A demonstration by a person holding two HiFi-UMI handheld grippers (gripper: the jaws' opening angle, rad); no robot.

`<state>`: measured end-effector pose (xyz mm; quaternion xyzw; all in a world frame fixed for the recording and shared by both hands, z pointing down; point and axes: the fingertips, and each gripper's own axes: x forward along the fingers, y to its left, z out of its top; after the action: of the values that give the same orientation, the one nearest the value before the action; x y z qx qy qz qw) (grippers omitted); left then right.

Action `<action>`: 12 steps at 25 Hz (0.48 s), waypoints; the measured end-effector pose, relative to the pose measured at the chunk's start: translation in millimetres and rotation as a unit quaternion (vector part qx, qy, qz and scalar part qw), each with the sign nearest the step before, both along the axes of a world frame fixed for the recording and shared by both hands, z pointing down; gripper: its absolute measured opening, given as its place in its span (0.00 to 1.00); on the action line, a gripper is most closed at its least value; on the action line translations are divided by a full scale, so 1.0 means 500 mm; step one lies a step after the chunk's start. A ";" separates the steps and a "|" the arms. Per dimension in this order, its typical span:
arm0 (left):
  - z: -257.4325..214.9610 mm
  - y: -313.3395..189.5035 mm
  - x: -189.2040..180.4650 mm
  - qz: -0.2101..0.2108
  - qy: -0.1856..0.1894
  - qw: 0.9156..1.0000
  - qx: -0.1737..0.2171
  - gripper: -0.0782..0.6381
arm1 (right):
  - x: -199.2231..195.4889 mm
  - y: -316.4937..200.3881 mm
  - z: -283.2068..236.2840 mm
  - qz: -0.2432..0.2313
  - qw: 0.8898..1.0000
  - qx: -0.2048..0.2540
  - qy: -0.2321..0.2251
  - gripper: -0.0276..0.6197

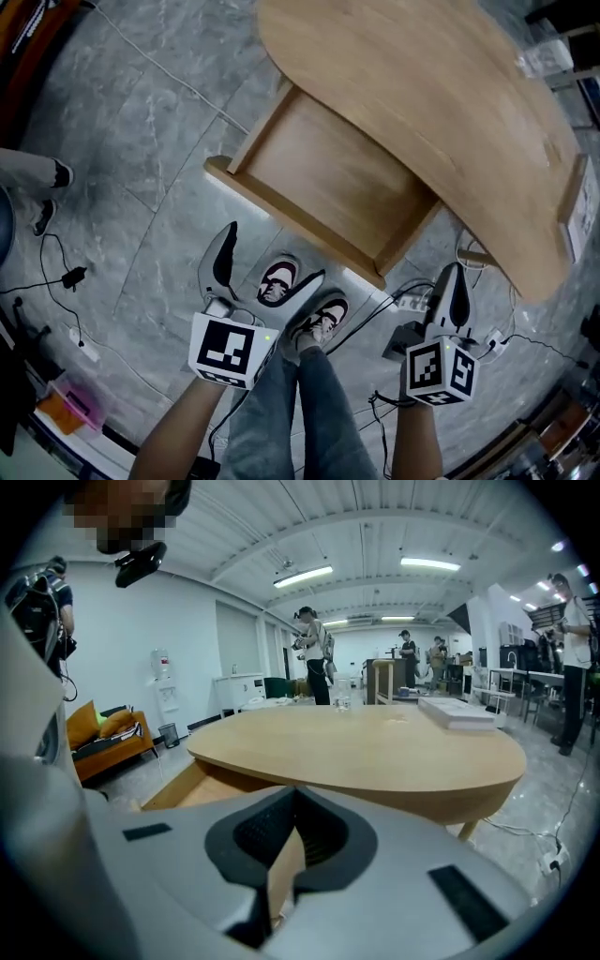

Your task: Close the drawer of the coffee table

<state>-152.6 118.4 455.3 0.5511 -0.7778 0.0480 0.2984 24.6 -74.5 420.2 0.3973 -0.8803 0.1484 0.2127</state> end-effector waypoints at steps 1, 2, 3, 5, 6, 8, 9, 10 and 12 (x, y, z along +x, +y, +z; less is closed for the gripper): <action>0.009 -0.001 -0.002 0.006 -0.004 1.000 0.006 0.91 | -0.002 -0.001 0.005 0.003 1.000 -0.001 0.001 0.04; 0.020 0.000 -0.005 0.007 -0.004 1.000 0.011 0.91 | -0.006 -0.003 0.009 0.003 1.000 0.001 0.002 0.04; 0.033 0.001 -0.009 0.004 -0.004 1.000 0.014 0.91 | -0.012 -0.007 0.015 -0.001 1.000 0.004 0.006 0.04; 0.062 0.004 -0.013 0.008 -0.010 1.000 0.015 0.91 | -0.025 -0.014 0.026 -0.016 1.000 0.013 0.016 0.04; 0.078 0.008 -0.014 0.013 -0.016 1.000 0.014 0.91 | -0.032 -0.016 0.032 -0.025 0.999 0.019 0.022 0.04; 0.110 0.016 -0.015 0.025 -0.024 0.999 0.013 0.91 | -0.041 -0.018 0.041 -0.038 0.998 0.029 0.031 0.04; 0.125 0.020 -0.015 0.032 -0.027 0.999 0.012 0.91 | -0.044 -0.020 0.045 -0.042 0.998 0.033 0.033 0.04; 0.140 0.023 -0.015 0.041 -0.031 0.999 0.011 0.91 | -0.045 -0.022 0.048 -0.044 0.998 0.038 0.035 0.04; 0.164 0.024 -0.015 0.059 -0.041 0.997 0.011 0.91 | -0.046 -0.028 0.053 -0.045 0.997 0.047 0.037 0.04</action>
<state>-160.0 130.6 537.1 0.5971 -0.7557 0.0794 0.2570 1.7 -88.5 446.8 0.3725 -0.8946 0.0821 0.2330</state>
